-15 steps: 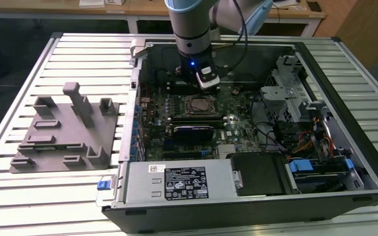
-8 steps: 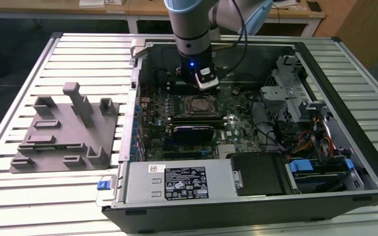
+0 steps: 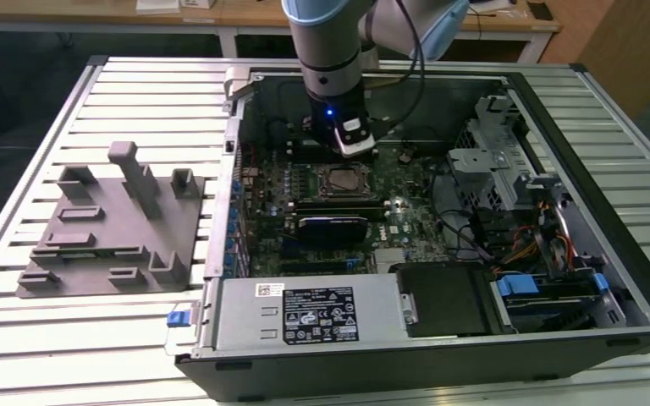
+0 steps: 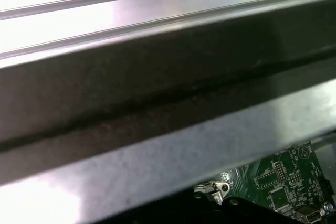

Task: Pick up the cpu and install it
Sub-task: 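Install the first cpu locking lever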

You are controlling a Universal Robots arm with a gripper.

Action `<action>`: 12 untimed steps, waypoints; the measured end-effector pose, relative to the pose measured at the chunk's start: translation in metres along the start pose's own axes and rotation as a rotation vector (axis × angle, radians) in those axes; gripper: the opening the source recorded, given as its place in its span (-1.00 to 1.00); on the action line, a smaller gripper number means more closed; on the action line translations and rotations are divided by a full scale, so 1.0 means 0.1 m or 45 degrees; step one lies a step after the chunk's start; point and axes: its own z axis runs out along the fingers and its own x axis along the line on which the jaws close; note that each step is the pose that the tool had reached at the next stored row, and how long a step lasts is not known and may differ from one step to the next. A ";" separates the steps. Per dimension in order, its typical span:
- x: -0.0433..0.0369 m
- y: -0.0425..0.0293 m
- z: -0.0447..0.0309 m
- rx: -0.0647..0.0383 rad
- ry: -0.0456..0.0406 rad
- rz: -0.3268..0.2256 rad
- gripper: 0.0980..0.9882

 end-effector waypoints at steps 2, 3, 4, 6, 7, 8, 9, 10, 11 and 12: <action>0.002 -0.003 0.010 0.002 -0.001 0.005 -0.98; 0.002 -0.004 0.013 0.002 -0.002 0.008 -0.98; 0.003 -0.004 0.017 0.002 -0.002 0.010 -0.98; -0.001 -0.002 0.024 0.002 -0.002 0.012 -0.98; -0.005 -0.002 0.026 0.002 -0.003 0.012 -0.98; -0.010 -0.002 0.027 0.002 -0.003 0.013 -0.98; -0.015 -0.001 0.028 0.002 -0.003 0.013 -0.98; -0.018 -0.001 0.029 0.002 -0.003 0.013 -0.98; -0.023 -0.001 0.030 0.002 -0.003 0.013 -0.98; -0.029 -0.001 0.031 0.002 -0.003 0.013 -0.98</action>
